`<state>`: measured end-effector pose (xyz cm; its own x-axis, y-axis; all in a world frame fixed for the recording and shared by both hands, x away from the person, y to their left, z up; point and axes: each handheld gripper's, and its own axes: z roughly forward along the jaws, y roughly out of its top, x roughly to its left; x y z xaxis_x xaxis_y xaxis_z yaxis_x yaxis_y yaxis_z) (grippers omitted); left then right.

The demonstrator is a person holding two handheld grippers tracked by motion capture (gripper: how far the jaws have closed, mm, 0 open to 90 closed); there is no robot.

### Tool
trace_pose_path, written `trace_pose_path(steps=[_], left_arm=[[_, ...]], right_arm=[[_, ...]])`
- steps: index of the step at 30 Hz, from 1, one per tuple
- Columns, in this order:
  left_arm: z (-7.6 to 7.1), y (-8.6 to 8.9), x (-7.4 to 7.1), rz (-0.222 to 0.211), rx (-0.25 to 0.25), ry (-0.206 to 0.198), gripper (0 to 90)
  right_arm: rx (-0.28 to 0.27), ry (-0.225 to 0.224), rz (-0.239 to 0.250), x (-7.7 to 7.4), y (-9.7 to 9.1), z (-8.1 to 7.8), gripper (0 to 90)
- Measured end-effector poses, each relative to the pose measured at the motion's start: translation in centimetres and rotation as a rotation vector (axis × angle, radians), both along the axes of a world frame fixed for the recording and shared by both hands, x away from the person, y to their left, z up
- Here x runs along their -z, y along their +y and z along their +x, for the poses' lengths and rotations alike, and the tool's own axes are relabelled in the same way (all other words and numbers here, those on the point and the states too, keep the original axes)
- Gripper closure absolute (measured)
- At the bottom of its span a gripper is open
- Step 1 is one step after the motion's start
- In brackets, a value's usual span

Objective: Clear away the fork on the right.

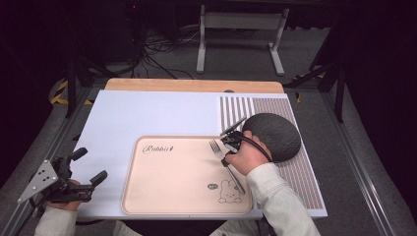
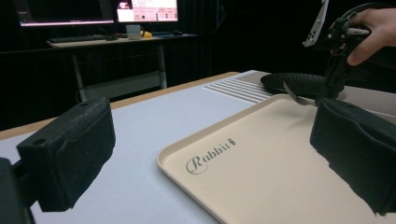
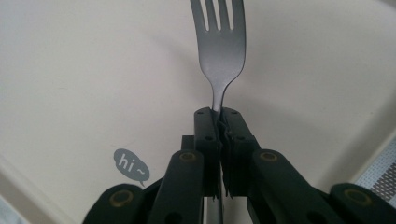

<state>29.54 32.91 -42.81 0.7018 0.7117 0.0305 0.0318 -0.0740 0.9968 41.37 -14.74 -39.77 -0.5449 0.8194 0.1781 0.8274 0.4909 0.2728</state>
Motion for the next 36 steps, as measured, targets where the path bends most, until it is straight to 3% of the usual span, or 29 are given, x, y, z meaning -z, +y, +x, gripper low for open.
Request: trace_pose_path(steps=[36], left_arm=[[0.0,0.0,0.0,0.000,0.003,-0.001,0.9]], right_arm=[[0.049,0.073,-0.005,2.1,-0.4,0.5,86.2]])
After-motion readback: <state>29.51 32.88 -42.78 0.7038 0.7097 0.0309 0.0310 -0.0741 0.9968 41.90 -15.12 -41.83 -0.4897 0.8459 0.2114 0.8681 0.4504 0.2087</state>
